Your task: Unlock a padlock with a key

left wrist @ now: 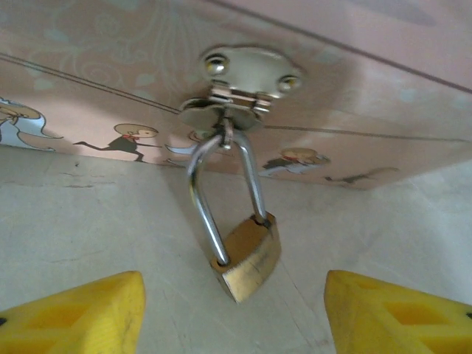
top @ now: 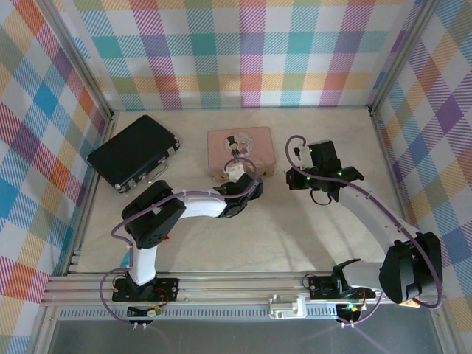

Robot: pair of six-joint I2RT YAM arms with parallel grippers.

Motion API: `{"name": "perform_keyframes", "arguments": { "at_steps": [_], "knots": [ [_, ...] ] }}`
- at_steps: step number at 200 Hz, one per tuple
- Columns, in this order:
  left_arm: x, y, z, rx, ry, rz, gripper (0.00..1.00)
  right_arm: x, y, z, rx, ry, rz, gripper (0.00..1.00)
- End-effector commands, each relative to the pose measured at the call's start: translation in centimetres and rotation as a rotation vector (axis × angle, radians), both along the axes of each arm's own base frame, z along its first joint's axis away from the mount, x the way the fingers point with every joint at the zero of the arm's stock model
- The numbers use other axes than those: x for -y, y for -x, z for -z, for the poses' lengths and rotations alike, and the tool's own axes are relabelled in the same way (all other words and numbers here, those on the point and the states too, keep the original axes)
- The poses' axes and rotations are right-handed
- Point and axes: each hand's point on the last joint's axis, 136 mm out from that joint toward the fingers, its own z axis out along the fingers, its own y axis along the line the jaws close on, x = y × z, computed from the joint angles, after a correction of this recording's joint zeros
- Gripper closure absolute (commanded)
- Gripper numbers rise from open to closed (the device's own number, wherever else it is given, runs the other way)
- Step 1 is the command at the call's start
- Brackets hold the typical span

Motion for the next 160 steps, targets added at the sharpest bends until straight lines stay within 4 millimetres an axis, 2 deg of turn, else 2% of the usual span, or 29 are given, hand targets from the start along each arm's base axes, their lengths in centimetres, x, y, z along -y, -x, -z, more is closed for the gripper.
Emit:
{"name": "perform_keyframes", "arguments": {
  "at_steps": [1,46,66,82,110,145,160],
  "knots": [
    [0.0,-1.3,-0.1,0.05,-0.015,-0.073,0.38,0.4,0.1,-0.3,0.032,0.0,-0.01,1.0],
    [0.7,-2.7,0.8,0.078,-0.039,-0.09,0.43,0.8,0.4,-0.1,0.025,-0.008,-0.016,1.0],
    [0.5,-3.0,1.5,0.08,-0.059,-0.099,0.49,1.0,0.5,-0.4,0.031,-0.015,-0.008,1.0],
    [0.5,-3.2,2.1,0.07,-0.055,-0.096,0.55,0.9,0.6,-0.7,0.036,-0.033,-0.008,1.0],
    [0.4,-3.3,2.5,0.049,-0.037,-0.081,0.73,0.9,0.5,-0.5,0.035,-0.056,-0.004,1.0],
    [1.2,-3.0,1.2,0.04,0.049,-0.037,0.91,0.1,0.7,0.4,0.012,-0.12,-0.031,1.0],
    [1.6,-2.8,0.4,0.028,0.112,-0.021,0.94,-0.6,0.8,0.7,-0.003,-0.153,-0.06,1.0]
  ]
}}
